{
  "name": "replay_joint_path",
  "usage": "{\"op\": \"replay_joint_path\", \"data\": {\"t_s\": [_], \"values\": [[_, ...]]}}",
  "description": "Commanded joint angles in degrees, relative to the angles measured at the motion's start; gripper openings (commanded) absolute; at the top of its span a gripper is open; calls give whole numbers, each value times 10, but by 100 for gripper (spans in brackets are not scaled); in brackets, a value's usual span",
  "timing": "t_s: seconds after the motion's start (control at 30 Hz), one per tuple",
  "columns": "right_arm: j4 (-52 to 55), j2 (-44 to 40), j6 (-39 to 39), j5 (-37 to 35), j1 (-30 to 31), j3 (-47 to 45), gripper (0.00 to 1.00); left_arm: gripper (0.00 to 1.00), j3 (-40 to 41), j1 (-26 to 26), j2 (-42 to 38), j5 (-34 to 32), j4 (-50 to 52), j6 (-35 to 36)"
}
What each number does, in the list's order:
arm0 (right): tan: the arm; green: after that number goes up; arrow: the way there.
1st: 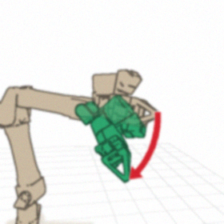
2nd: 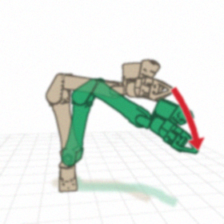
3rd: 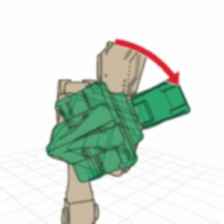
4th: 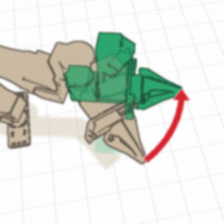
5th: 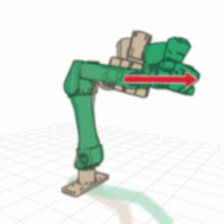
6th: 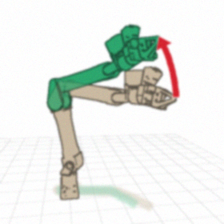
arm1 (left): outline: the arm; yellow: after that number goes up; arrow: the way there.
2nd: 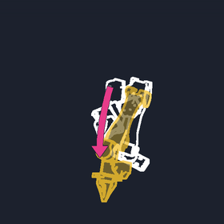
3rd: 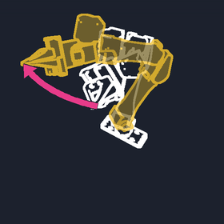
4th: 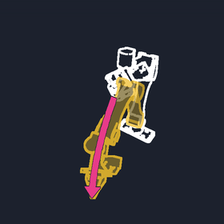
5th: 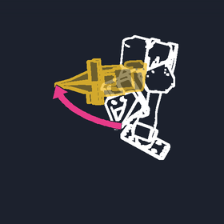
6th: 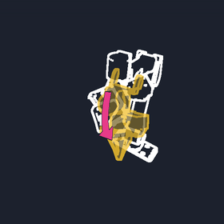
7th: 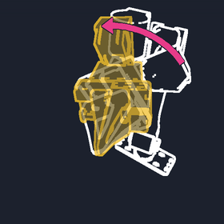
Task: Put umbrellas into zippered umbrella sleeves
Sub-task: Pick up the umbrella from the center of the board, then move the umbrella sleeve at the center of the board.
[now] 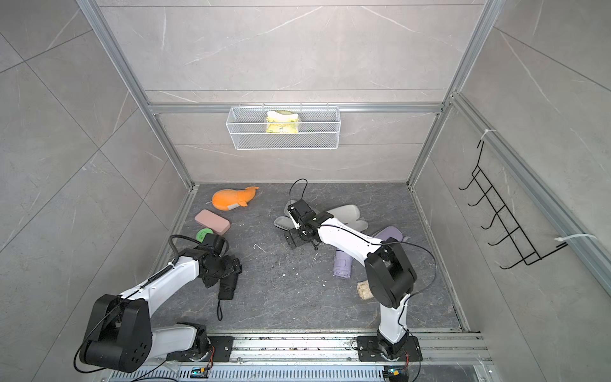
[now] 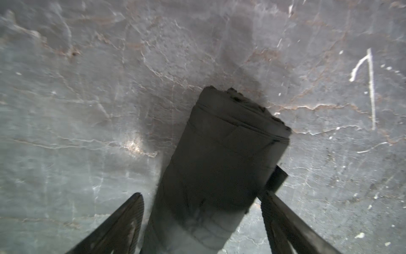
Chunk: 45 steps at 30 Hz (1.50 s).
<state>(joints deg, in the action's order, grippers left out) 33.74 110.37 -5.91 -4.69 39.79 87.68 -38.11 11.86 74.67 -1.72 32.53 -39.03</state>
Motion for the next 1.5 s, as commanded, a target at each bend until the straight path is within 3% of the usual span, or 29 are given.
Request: {"op": "replay_joint_path", "data": {"t_s": [0.0,0.27,0.5,0.57,0.73,0.93,1.07,1.17,1.27,1.33,1.47], "values": [[33,60,52,-4,0,70,92,81,15,-3,16,31,-47,-20],[76,185,62,14,4,178,81,65,23,-3,57,48,-91,-26],[86,209,27,15,27,198,48,50,36,-10,40,58,-112,-40],[82,206,-1,26,37,191,35,47,42,-17,29,60,-118,-43],[84,187,-91,33,95,173,18,39,58,-23,11,66,-134,-54],[70,144,-287,102,147,107,6,31,61,-23,-1,76,-127,-58],[38,129,-406,115,202,69,9,24,59,-23,-13,78,-129,-59],[-1,119,-448,136,210,53,24,18,53,-23,-26,75,-125,-65],[3,91,-422,154,204,68,48,13,37,-24,-42,71,-100,-65],[17,60,-392,163,196,72,58,10,15,-24,-58,71,-68,-58],[27,-28,-354,173,157,33,64,5,-40,-21,-96,64,-7,-53]]}}
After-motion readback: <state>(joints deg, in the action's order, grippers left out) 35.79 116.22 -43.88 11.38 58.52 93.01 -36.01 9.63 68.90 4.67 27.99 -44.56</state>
